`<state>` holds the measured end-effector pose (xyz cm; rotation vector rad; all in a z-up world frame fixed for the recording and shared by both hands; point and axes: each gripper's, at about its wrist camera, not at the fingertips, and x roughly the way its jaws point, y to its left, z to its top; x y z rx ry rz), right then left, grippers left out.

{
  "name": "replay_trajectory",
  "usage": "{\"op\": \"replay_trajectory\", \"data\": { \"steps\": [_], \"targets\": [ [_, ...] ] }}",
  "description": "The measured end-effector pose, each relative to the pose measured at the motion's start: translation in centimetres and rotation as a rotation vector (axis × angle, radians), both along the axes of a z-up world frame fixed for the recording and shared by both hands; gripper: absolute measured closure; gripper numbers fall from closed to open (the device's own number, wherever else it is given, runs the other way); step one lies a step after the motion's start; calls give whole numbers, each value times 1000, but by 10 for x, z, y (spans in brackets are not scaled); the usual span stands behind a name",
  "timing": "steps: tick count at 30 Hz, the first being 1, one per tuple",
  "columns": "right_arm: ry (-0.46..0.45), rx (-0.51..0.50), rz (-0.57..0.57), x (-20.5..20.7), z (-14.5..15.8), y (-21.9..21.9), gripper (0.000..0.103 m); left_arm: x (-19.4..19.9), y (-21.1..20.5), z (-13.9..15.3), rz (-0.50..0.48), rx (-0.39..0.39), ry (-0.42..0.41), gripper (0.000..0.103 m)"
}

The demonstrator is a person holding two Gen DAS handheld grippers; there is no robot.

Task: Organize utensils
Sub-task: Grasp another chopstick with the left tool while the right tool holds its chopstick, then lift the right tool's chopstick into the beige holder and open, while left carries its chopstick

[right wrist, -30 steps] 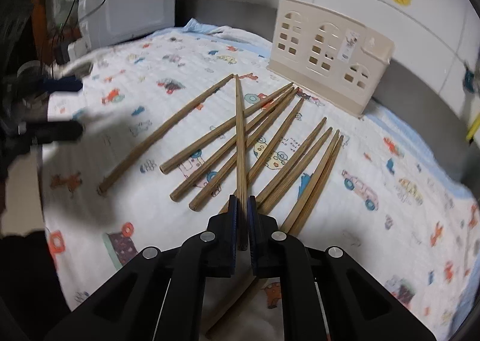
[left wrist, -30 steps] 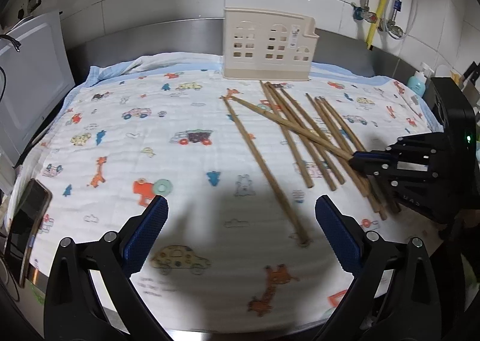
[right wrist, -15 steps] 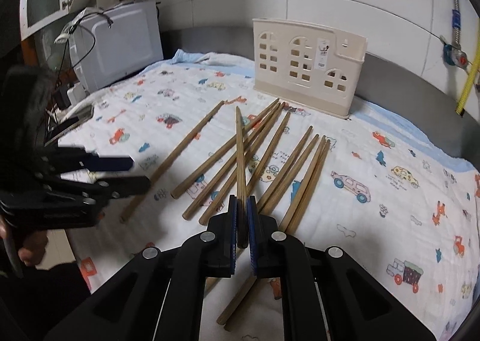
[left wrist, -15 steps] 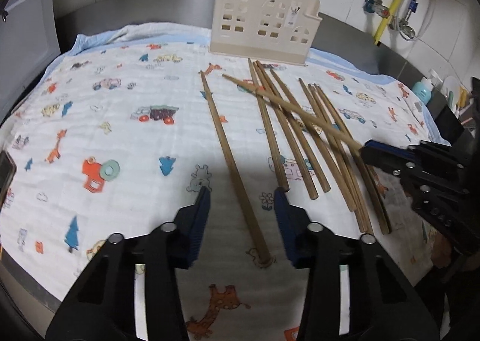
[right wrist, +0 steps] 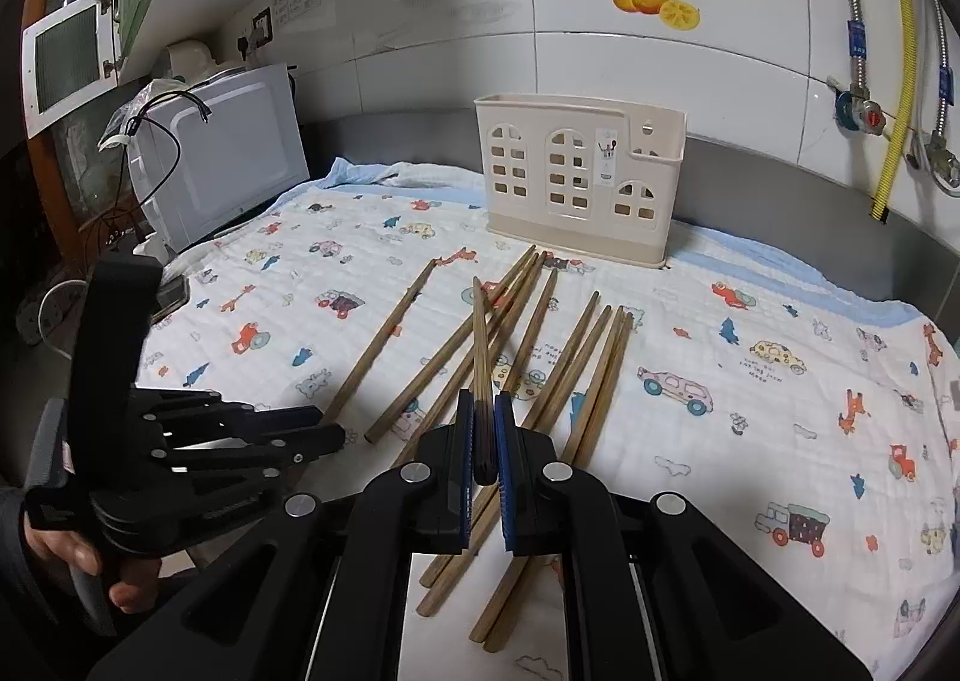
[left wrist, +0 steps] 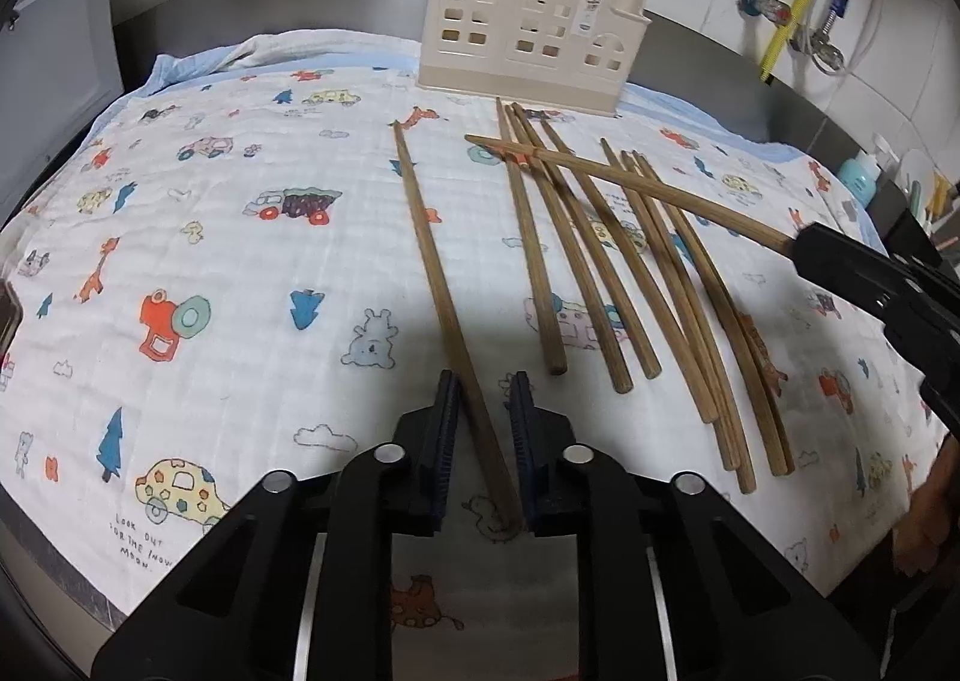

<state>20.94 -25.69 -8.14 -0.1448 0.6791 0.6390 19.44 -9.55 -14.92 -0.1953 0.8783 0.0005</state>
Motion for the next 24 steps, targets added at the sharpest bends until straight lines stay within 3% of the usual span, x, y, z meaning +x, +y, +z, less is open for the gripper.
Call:
{"op": "replay_trajectory", "data": {
  "steps": [2,10,24],
  "targets": [
    [-4,6,-6,-3,3,0,96,1,5,-1,9,-15,0,94],
    [-11,25,-37,-9,16,0,96,1,18,2,-28,-38,20,98],
    [-35,72,-57,-5,61,16,96,-15,45,82,-123,-6,-210,98]
  ]
}}
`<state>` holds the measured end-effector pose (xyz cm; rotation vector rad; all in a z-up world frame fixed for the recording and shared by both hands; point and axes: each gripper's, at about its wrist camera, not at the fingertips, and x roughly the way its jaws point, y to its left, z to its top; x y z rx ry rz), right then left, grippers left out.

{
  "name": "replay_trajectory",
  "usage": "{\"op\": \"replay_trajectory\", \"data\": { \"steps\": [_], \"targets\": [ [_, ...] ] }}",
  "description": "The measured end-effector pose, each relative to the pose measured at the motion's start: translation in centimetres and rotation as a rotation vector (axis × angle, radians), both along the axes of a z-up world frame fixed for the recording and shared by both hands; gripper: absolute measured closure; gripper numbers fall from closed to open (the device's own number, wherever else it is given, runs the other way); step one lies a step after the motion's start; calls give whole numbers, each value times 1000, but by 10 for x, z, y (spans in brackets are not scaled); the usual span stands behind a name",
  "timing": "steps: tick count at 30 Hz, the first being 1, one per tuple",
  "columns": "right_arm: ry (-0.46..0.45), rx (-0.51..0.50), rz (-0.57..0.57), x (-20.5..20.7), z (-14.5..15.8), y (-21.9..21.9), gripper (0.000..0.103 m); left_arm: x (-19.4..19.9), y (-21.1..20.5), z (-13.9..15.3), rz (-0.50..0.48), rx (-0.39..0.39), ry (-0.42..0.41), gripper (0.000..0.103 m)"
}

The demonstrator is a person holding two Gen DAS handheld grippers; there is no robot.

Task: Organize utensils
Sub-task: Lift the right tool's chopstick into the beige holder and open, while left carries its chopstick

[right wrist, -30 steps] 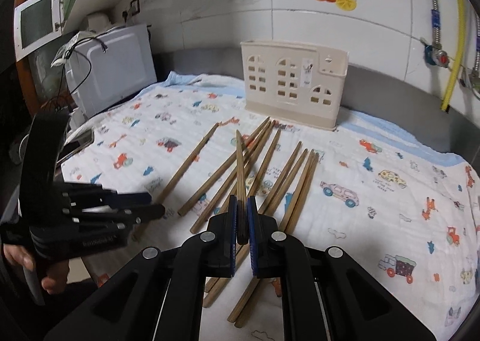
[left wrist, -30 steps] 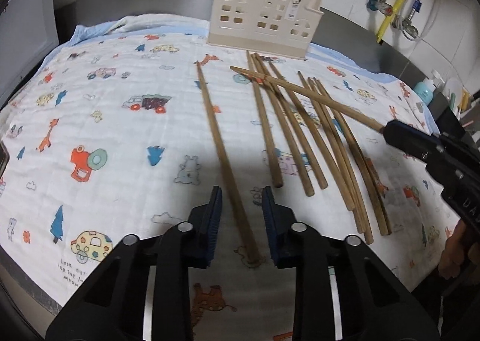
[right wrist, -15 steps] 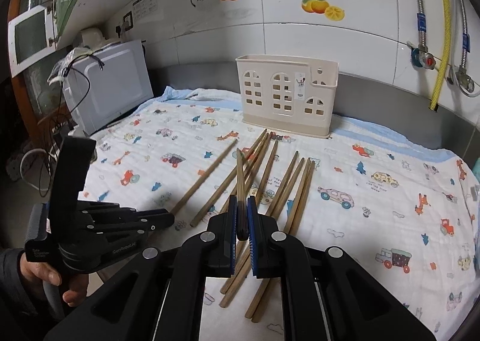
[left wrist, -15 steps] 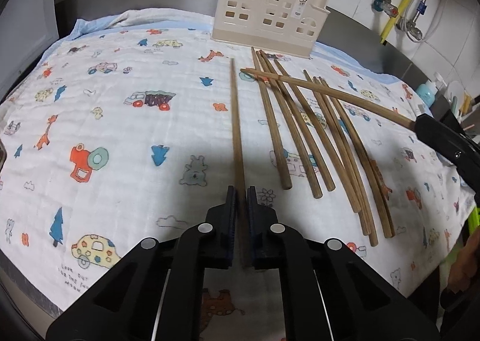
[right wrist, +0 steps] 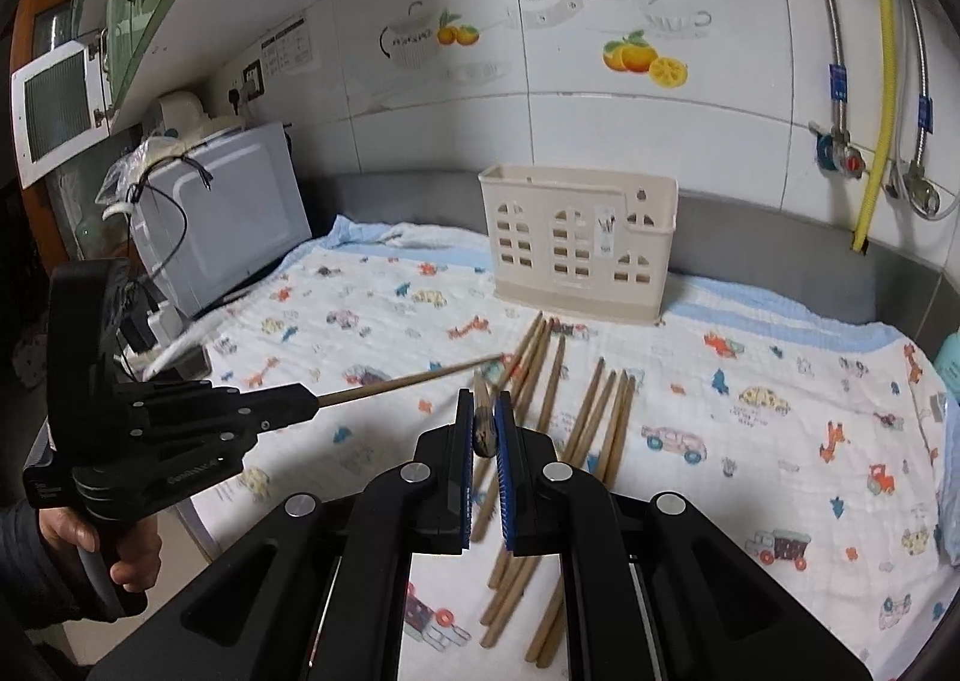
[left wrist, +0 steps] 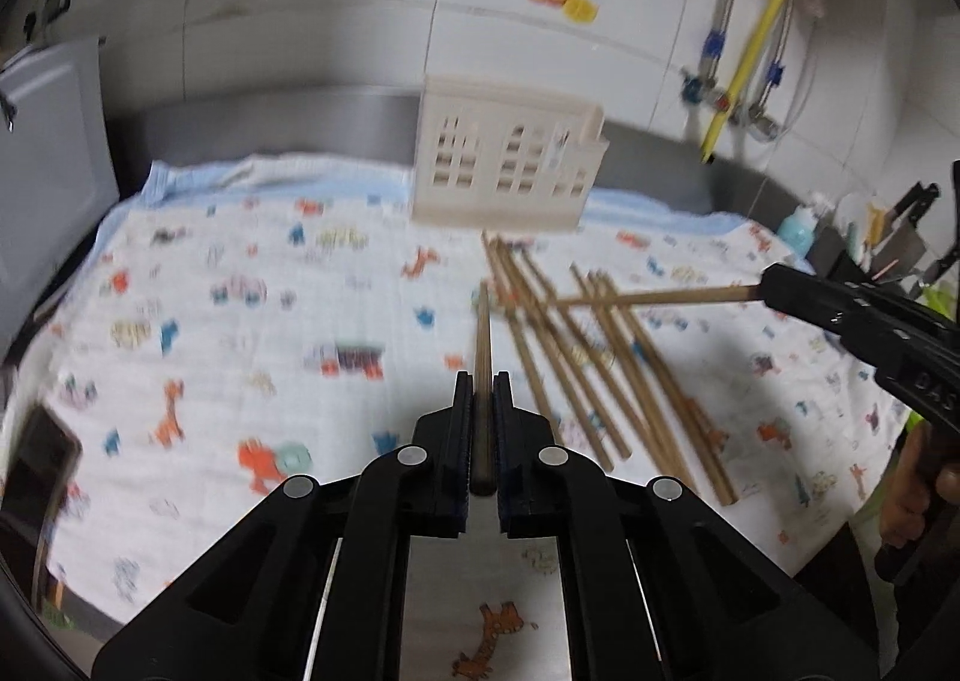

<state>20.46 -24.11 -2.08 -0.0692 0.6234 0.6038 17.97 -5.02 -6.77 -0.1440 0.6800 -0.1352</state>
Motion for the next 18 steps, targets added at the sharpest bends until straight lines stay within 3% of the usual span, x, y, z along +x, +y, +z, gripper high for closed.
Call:
{"op": "replay_trajectory", "data": {
  "steps": [7,18],
  "targets": [
    [7,-6,-14,14,20,13,96,6,5,29,-81,27,-51,98],
    [-18,-88,-83,57,69,19,96,25,28,66,-88,62,-93,98]
  ]
}}
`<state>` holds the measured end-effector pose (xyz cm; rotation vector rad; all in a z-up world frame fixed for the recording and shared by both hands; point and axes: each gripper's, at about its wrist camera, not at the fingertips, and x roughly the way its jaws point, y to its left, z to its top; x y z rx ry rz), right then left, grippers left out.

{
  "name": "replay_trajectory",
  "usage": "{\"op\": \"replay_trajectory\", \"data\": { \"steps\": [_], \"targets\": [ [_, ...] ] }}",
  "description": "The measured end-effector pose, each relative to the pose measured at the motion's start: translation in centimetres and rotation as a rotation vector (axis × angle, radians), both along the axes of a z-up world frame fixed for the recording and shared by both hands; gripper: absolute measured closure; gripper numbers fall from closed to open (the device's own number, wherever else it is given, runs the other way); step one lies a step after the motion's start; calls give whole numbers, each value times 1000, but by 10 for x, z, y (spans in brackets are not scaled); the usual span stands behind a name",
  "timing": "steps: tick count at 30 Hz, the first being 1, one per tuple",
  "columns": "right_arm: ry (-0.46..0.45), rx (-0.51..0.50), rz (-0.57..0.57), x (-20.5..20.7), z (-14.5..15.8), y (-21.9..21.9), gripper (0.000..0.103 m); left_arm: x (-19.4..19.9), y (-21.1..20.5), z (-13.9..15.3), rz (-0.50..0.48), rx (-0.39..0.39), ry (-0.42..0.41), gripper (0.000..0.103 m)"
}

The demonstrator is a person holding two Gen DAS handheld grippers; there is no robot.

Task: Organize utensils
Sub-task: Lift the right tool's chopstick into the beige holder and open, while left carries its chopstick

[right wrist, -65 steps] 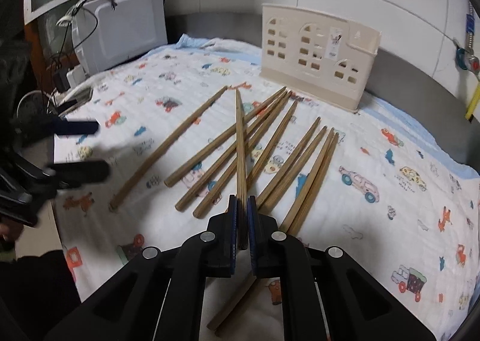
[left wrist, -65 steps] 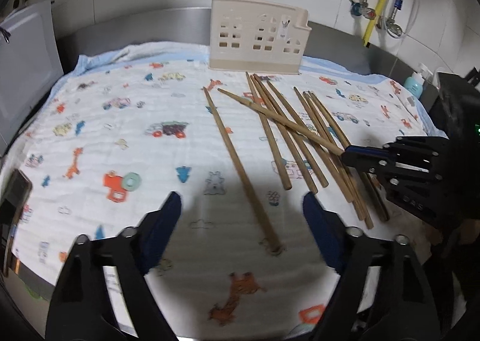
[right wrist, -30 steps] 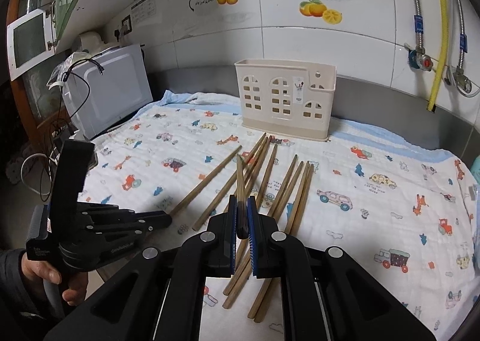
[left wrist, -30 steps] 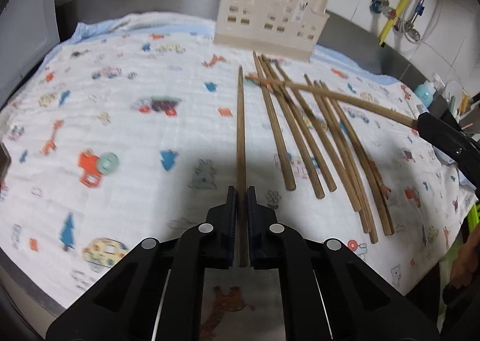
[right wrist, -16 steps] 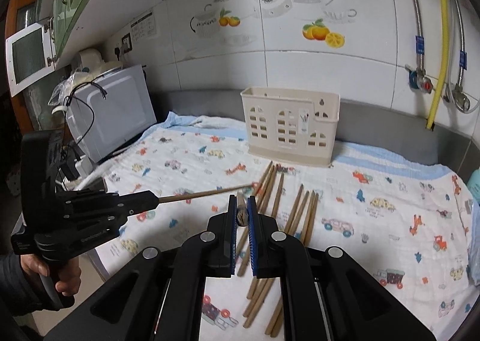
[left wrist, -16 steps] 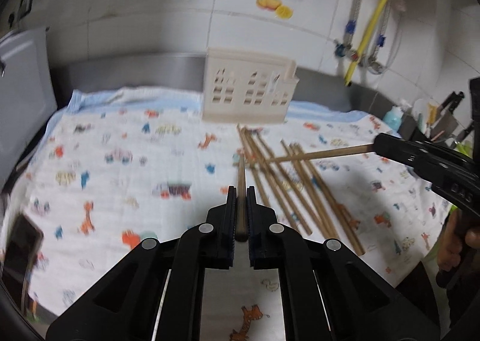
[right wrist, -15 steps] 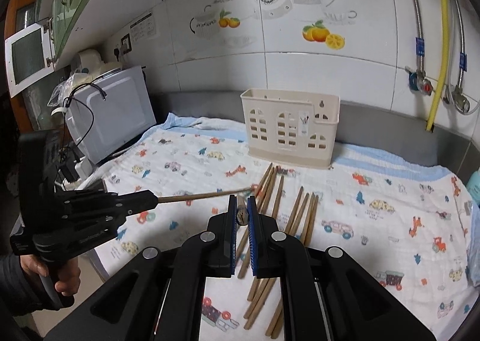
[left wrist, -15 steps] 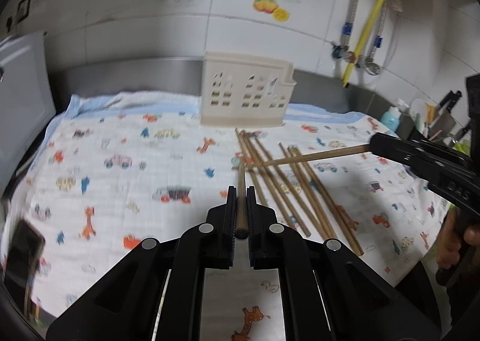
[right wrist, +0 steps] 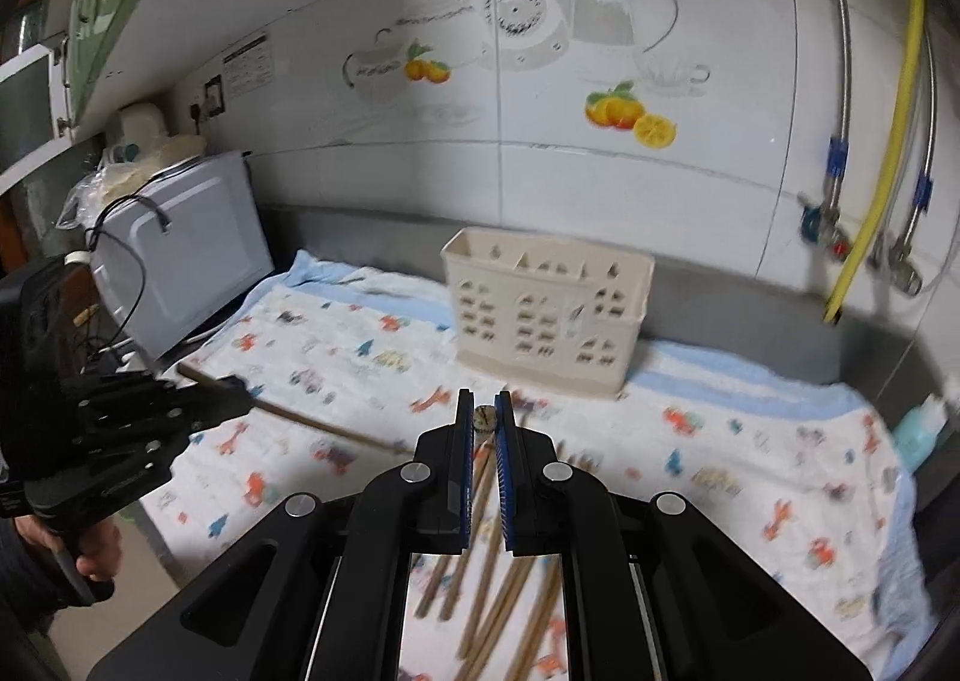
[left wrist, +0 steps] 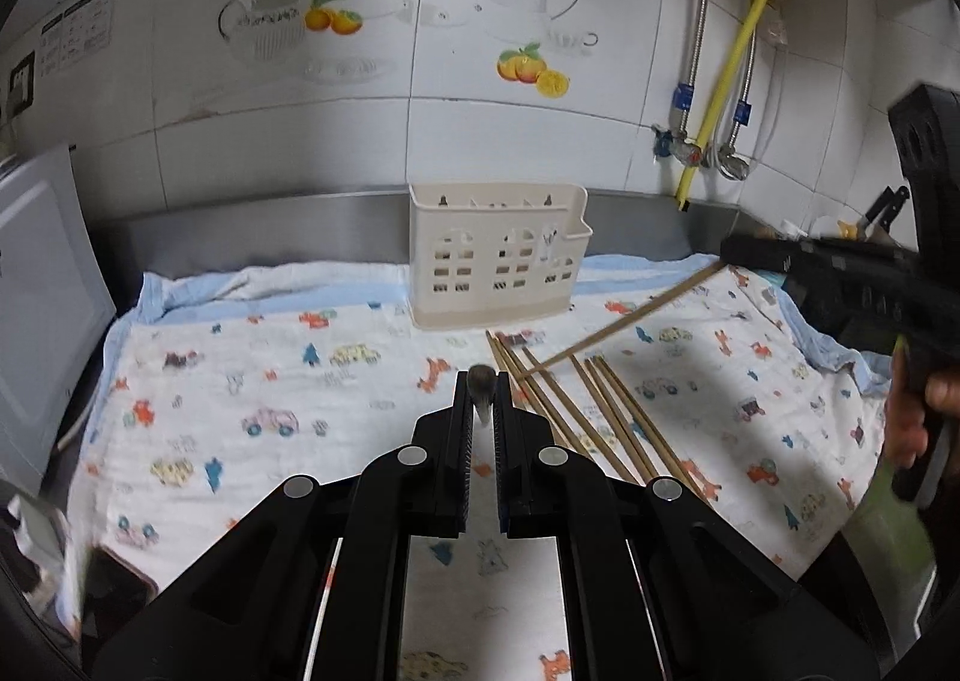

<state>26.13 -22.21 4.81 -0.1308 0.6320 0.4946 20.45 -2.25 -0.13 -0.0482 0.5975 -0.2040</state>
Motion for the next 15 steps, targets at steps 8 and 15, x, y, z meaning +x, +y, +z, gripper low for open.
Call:
{"op": "replay_trajectory", "data": {
  "steps": [8,15],
  "targets": [
    [-103,-78,-105,43,75,-8,96,13,17,10,-2,1,-10,98],
    [-124,-102,-161,84,100,-11,96,22,19,16,-7,6,-31,98]
  ]
}}
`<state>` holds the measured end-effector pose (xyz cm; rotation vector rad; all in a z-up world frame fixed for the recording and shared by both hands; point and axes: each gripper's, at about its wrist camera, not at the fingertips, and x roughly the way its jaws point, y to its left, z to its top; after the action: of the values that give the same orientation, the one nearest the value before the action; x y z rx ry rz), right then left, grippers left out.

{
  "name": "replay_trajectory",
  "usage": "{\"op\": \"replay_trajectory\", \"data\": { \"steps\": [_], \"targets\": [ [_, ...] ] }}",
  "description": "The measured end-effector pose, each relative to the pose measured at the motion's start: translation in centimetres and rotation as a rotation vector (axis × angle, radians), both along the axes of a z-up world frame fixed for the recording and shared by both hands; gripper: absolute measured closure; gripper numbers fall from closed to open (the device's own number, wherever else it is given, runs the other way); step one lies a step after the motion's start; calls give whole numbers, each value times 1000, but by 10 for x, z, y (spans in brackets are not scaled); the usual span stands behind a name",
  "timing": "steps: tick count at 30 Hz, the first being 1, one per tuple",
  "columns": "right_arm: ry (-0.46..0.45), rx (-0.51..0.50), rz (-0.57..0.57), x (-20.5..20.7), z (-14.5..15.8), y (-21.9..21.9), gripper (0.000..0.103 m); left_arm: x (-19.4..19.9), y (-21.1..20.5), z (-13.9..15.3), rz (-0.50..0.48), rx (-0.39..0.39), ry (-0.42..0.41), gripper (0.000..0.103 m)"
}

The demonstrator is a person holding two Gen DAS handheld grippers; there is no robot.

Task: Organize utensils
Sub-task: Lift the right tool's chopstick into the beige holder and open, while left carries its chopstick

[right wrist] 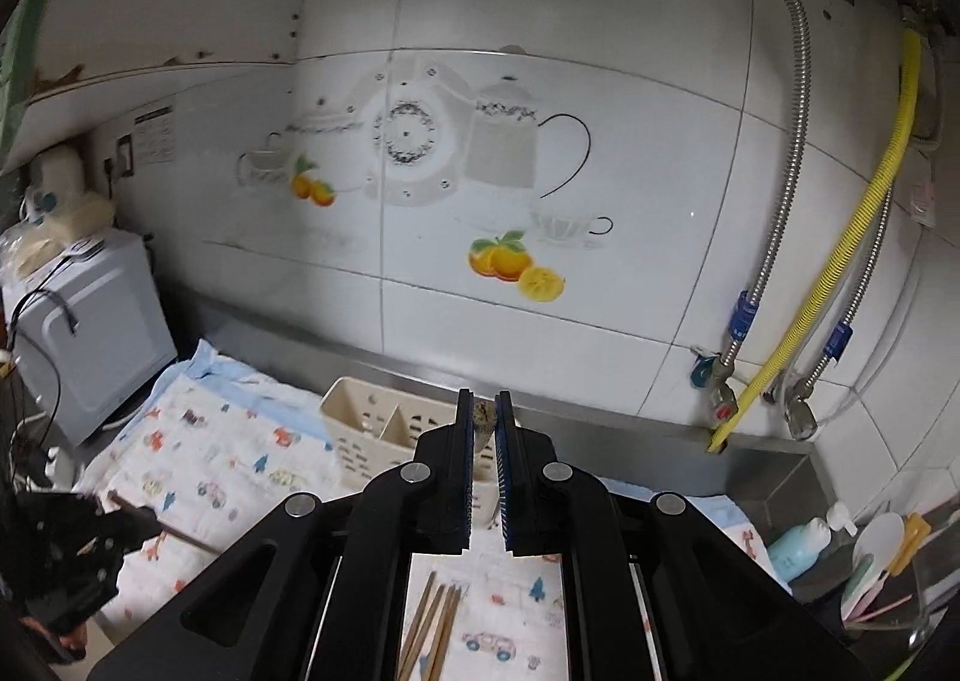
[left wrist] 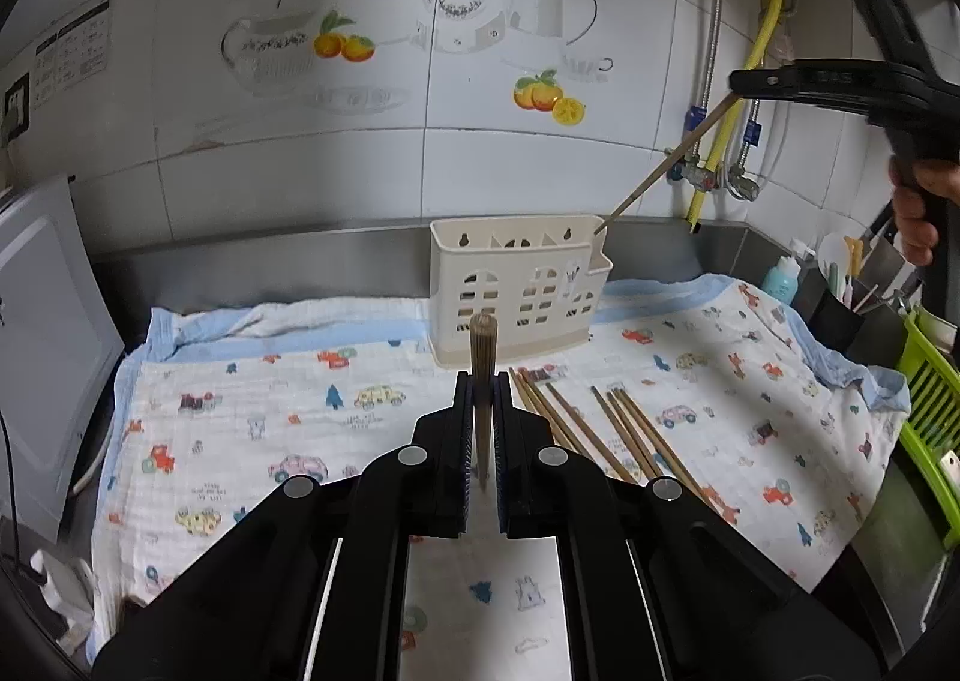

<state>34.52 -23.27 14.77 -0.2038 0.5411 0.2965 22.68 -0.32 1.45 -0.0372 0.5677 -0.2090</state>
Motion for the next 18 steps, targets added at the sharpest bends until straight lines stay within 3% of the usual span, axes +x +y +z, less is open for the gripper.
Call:
{"op": "replay_trajectory", "data": {
  "steps": [10,18],
  "targets": [
    [127,-33,-22,54,-44,12,96,21,-12,25,-18,17,-49,98],
    [129,35,-31,67,-52,5,92,39,-25,59,-33,15,-116,98]
  ]
}}
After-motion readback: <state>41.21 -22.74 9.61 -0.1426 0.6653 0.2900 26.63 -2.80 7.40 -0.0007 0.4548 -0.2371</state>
